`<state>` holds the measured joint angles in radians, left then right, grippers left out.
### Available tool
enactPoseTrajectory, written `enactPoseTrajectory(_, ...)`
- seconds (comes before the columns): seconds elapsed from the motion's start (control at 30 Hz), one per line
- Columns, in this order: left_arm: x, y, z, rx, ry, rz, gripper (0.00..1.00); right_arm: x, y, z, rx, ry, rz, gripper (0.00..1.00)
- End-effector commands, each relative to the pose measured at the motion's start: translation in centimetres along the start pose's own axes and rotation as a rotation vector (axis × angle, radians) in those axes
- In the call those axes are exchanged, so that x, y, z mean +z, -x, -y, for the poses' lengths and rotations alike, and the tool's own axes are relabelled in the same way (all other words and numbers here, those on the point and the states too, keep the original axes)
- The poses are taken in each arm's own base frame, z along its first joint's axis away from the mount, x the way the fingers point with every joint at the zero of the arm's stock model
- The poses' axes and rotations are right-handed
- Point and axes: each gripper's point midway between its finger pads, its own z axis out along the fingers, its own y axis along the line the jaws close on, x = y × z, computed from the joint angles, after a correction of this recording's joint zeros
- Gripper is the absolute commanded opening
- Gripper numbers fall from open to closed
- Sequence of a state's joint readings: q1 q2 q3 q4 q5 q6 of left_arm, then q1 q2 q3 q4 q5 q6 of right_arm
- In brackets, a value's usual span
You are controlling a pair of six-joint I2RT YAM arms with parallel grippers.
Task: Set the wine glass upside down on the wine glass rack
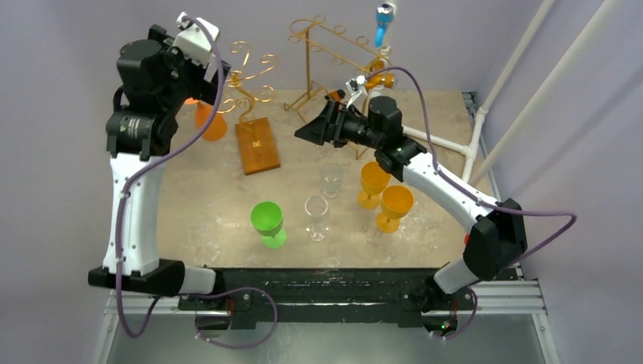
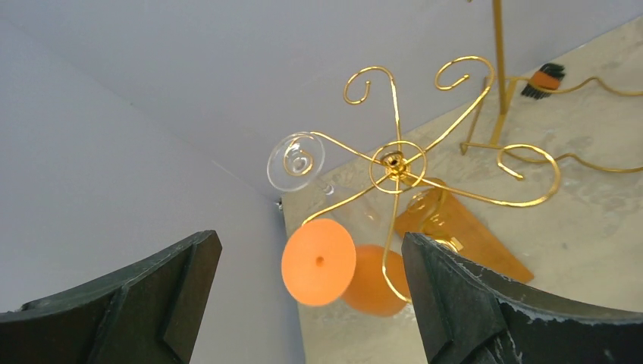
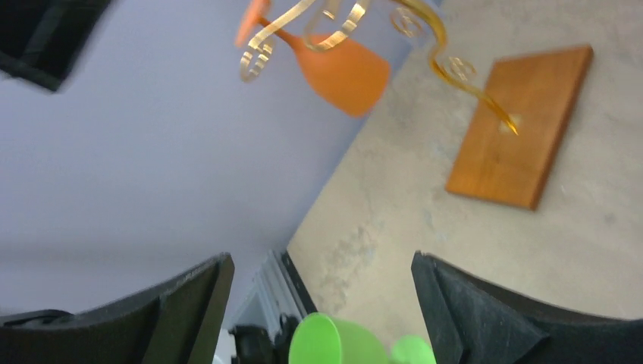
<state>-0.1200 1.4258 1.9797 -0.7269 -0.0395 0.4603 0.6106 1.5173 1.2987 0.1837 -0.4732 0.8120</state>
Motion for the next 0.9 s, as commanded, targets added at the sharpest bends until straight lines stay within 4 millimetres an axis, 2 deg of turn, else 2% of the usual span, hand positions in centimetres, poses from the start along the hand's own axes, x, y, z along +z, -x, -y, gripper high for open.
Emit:
enactPoseTrajectory(0.0,-4.1,0.2,1.3,-0.131,-0.052,0.017,1.0,0.0,-1.3,0.7,-0.169,-0.182,-0.116,0.99)
enactPoseTrajectory(0.07,-5.2,0.2,1.6,-0.156,-0.067,0.011,1.0,-1.3,-1.7,2.3,-0.342,-0.477,-0.117,0.99)
enactPoseTrajectory(0.13,-6.1,0.4,1.8,-0.182,-0.082,0.014,1.0,-2.7,-1.0,2.0,-0.409,-0.604,-0.076,0.99)
enactPoseTrajectory(0.17,-6.5,0.5,2.0,-0.199,-0.09,0.018,1.0,-3.3,-0.5,1.7,-0.374,-0.624,-0.036,0.99)
enactPoseTrajectory(0.23,-7.1,0.8,2.5,-0.231,-0.114,0.025,1.0,-3.7,0.3,-0.6,-0.229,-0.522,0.049,0.99)
enactPoseTrajectory(0.3,-7.5,0.7,3.0,-0.258,-0.133,0.021,1.0,-4.4,-0.7,-1.8,-0.194,-0.34,-0.045,0.99)
enactPoseTrajectory(0.37,-7.6,0.2,3.6,-0.281,-0.151,0.004,1.0,-5.2,-1.7,-1.9,-0.172,-0.253,-0.065,0.99)
enactPoseTrajectory(0.43,-7.6,-0.4,4.1,-0.294,-0.165,-0.014,1.0,-5.7,-1.9,-0.9,-0.178,-0.35,-0.056,0.99)
enactPoseTrajectory(0.53,-8.0,-1.0,4.6,-0.306,-0.172,-0.021,1.0,-6.0,-4.2,0.9,-0.236,-0.502,-0.157,0.97)
enactPoseTrajectory(0.63,-8.2,-1.9,5.2,-0.307,-0.182,-0.029,1.0,-5.9,-5.8,1.0,-0.276,-0.548,-0.177,0.81)
enactPoseTrajectory(0.73,-8.4,-3.2,5.7,-0.305,-0.182,-0.06,1.0,-5.7,-8.4,1.5,-0.333,-0.628,-0.255,0.69)
enactPoseTrajectory(0.8,-8.5,-4.2,6.0,-0.296,-0.186,-0.085,1.0,-5.3,-10.9,2.3,-0.363,-0.685,-0.327,0.63)
enactPoseTrajectory(0.87,-8.6,-4.8,6.1,-0.287,-0.176,-0.099,1.0,-5.1,-12.4,2.4,-0.399,-0.73,-0.364,0.58)
